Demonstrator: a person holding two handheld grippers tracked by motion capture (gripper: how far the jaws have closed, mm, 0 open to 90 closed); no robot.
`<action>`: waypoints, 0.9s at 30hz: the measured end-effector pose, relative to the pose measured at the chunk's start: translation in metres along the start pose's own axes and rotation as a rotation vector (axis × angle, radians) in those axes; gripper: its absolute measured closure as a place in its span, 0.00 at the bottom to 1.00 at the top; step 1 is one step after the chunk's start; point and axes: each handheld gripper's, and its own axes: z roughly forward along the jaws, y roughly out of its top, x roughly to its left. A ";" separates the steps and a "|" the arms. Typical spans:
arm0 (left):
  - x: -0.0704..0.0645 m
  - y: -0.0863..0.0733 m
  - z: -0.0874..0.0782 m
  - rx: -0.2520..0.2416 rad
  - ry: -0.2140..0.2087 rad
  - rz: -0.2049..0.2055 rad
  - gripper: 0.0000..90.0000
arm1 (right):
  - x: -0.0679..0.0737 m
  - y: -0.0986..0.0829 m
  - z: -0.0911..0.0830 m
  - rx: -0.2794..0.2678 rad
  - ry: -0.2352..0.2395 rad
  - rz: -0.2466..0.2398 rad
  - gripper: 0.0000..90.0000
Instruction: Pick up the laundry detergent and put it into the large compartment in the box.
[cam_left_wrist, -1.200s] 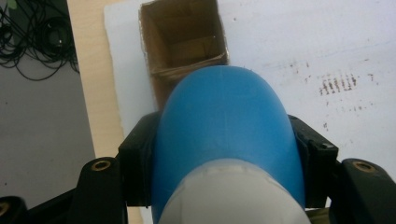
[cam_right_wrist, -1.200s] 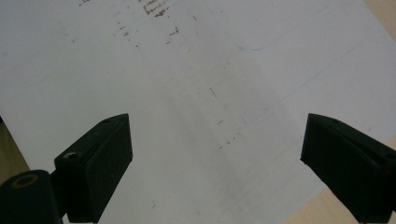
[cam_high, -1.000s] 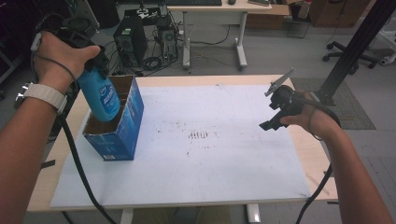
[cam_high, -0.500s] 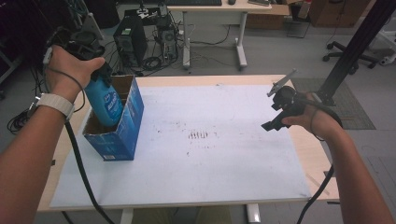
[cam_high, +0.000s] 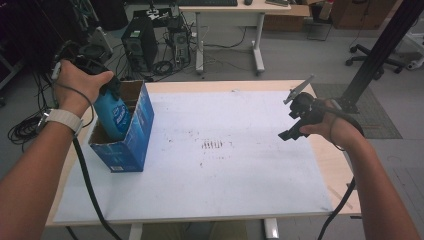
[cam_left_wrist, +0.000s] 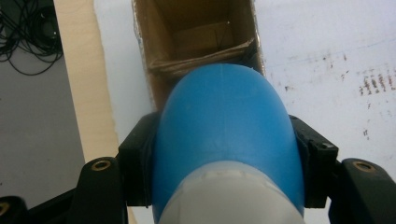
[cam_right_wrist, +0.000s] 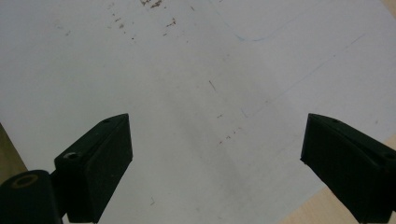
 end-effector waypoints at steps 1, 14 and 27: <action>0.000 0.000 0.001 0.001 0.000 0.000 0.42 | 0.000 0.000 0.000 0.000 -0.001 0.000 0.10; 0.000 -0.004 0.024 0.011 0.008 0.002 0.42 | 0.000 -0.001 0.001 0.004 0.000 0.005 0.10; 0.000 -0.009 0.047 0.022 0.006 0.005 0.42 | -0.001 -0.005 0.002 0.005 -0.002 0.012 0.10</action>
